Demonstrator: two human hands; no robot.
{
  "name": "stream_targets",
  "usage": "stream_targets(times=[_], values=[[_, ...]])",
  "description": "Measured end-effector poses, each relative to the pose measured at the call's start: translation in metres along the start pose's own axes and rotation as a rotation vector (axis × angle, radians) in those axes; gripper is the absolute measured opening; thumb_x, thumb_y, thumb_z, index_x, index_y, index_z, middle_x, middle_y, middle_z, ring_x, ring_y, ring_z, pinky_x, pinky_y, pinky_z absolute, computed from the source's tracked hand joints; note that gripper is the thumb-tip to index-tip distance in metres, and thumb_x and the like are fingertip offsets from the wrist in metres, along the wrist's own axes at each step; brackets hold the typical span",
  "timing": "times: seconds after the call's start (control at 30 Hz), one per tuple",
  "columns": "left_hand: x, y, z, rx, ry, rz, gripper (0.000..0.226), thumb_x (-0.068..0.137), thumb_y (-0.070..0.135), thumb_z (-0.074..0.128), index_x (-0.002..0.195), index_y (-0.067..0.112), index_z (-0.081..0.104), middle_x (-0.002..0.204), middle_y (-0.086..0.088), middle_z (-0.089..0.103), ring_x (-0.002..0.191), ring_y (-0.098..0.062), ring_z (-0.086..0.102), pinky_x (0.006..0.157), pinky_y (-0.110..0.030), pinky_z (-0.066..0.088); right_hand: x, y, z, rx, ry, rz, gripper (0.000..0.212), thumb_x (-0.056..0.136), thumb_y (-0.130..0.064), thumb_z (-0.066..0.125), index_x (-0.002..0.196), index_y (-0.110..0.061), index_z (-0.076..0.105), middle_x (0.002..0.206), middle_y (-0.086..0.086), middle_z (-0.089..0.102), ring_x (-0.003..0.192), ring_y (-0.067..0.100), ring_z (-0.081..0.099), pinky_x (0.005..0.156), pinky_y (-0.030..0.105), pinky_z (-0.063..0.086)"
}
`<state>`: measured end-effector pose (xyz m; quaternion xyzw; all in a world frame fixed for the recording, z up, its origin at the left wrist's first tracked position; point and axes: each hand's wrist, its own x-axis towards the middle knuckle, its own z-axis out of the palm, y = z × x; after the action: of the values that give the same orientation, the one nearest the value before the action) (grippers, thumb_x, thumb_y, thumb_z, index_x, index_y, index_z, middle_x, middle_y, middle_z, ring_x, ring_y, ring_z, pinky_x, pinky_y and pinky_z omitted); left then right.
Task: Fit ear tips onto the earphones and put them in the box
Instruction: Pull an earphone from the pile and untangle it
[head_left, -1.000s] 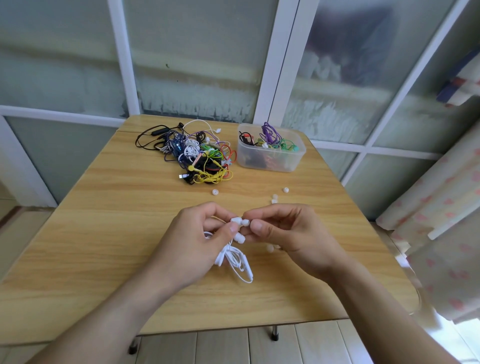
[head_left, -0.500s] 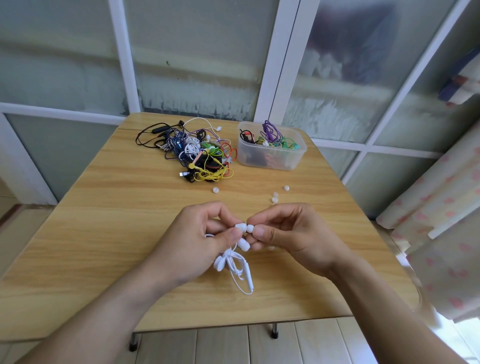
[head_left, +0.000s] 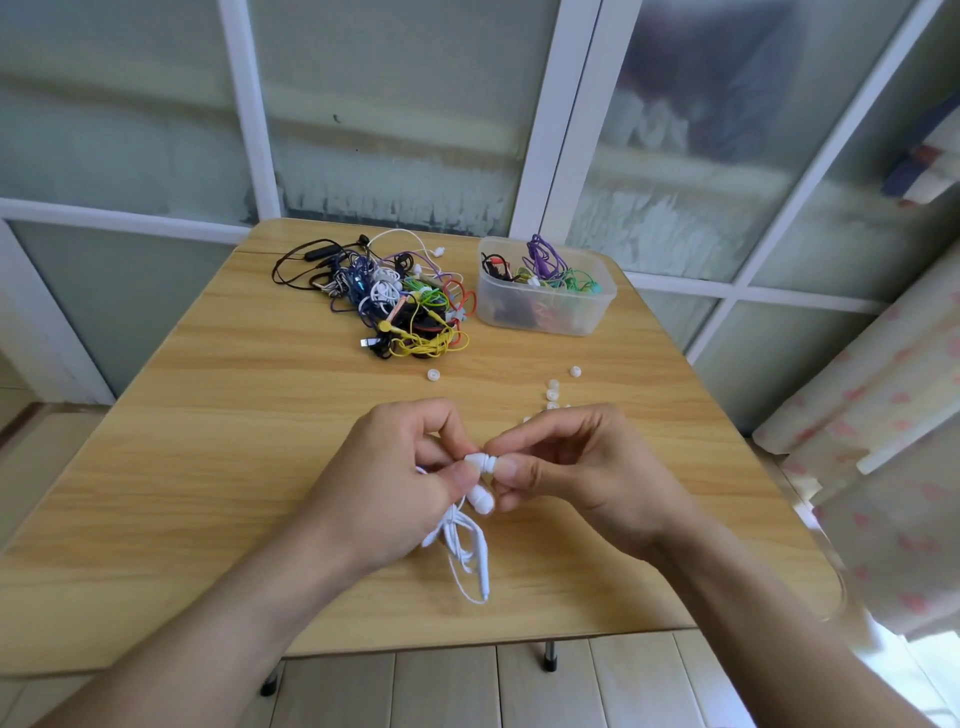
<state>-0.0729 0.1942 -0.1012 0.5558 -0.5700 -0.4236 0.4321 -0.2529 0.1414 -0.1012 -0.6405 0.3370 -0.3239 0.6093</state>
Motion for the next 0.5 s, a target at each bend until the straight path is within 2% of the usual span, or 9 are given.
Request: stream_targets(times=[0.13,0.23,0.33,0.43,0.5], values=[[-0.002,0.002,0.002,0.243,0.168,0.19,0.023,0.081,0.0,0.067,0.07,0.016,0.056,0.063,0.012,0.071,0.055,-0.01,0.063,0.055,-0.029,0.048,0.002,0.003,0.009,0.24,0.049,0.115,0.019,0.069,-0.007,0.073,0.087,-0.003,0.076,0.08,0.019,0.072,0.067,0.02,0.069,0.059,0.025,0.055],[-0.001,0.0,0.002,0.355,0.282,0.281,0.023,0.076,0.001,0.07,0.07,0.018,0.056,0.063,0.015,0.069,0.055,-0.009,0.062,0.055,-0.036,0.048,0.003,0.003,0.016,0.322,0.091,0.154,0.025,0.07,-0.009,0.073,0.093,-0.001,0.073,0.08,0.016,0.072,0.066,0.017,0.067,0.056,0.023,0.052],[0.001,-0.002,0.0,0.361,0.331,0.282,0.025,0.075,-0.001,0.07,0.071,0.019,0.057,0.063,0.016,0.069,0.055,-0.007,0.062,0.054,-0.032,0.048,0.002,-0.001,0.021,0.22,0.134,0.071,0.032,0.073,-0.014,0.073,0.101,0.002,0.072,0.086,0.019,0.073,0.07,0.018,0.068,0.06,0.023,0.052],[0.0,0.0,0.0,0.284,0.287,0.244,0.025,0.079,-0.003,0.068,0.071,0.018,0.058,0.065,0.017,0.07,0.057,-0.004,0.064,0.052,-0.02,0.045,0.002,-0.003,0.019,0.004,0.171,-0.075,0.021,0.079,-0.008,0.074,0.098,0.002,0.073,0.083,0.015,0.075,0.071,0.016,0.07,0.062,0.023,0.053],[0.0,0.0,0.0,0.182,0.216,0.173,0.022,0.084,0.0,0.066,0.072,0.015,0.057,0.065,0.011,0.072,0.056,-0.011,0.066,0.053,-0.023,0.047,0.003,-0.004,0.016,-0.099,0.184,-0.143,0.016,0.078,-0.004,0.075,0.093,-0.003,0.075,0.077,0.008,0.075,0.065,0.012,0.069,0.061,0.021,0.052]])
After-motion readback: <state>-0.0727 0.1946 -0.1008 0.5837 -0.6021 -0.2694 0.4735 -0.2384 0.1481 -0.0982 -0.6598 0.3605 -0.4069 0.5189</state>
